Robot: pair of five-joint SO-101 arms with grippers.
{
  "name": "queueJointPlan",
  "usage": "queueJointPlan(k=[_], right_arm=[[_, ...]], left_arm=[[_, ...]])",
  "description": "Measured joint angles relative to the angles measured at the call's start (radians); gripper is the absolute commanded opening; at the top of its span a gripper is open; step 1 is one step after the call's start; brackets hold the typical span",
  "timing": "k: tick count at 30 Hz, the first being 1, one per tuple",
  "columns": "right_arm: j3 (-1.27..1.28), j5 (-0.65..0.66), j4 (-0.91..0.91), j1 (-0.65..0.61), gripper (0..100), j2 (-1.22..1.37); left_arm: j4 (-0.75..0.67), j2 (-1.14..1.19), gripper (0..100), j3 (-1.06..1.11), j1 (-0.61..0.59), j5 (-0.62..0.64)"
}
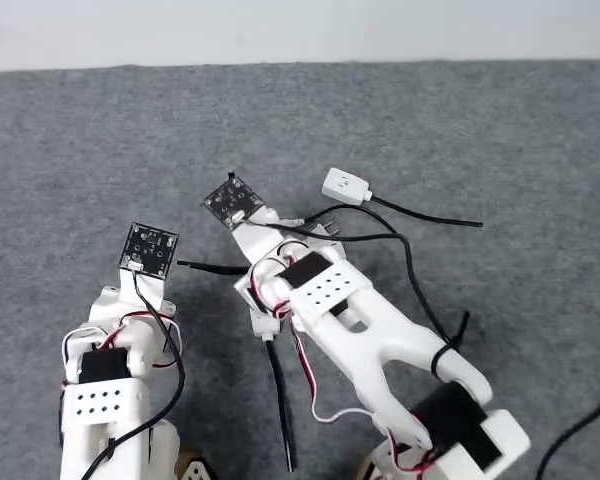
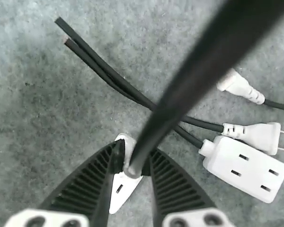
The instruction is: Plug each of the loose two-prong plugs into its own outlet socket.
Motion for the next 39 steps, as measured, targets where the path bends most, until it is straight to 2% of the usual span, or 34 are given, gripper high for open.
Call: queueJointPlan(k=[3, 6, 9, 13, 17, 20, 22, 26, 29, 34, 39], right_arm=[[0.0, -0.003, 0.014, -0.021, 17.5, 0.003], [0.021, -0.081, 0.04, -0.055, 31.0, 0.026], [0.006, -0.175, 0.114, -0.104, 35.0, 0.028], [-0.026, -0.256, 0.166, -0.15, 30.8, 0.034], [-0.026, -0.275, 0.144, -0.153, 20.8, 0.038], [-0.026, -0.275, 0.109, -0.153, 14.2, 0.091], [-0.032, -0.23, 0.107, -0.152, 10.9, 0.14], [-0.137, -0.176, 0.195, -0.15, 0.2, 0.227], [-0.221, -0.176, 0.265, -0.138, 0.5, 0.285], [-0.265, -0.172, 0.394, -0.041, 0.8, 0.272], [-0.262, -0.058, 0.62, 0.138, 0.8, 0.005]], left_arm=[[0.0, 0.0, 2, 0.0, 0.0, 0.0], [0.0, 0.0, 2, 0.0, 0.0, 0.0], [-0.002, 0.0, 2, 0.0, -0.025, 0.0], [-0.02, 0.0, 2, 0.0, -0.052, 0.0], [-0.02, 0.0, 2, 0.0, -0.058, 0.0], [-0.02, 0.0, 2, 0.0, -0.058, 0.0], [-0.02, 0.0, 2, 0.0, -0.058, 0.0], [-0.02, 0.0, 2, 0.0, -0.058, 0.0], [-0.02, 0.0, 2, 0.0, -0.058, 0.0], [-0.02, 0.0, 2, 0.0, -0.058, 0.0], [-0.02, 0.0, 2, 0.0, -0.058, 0.0]])
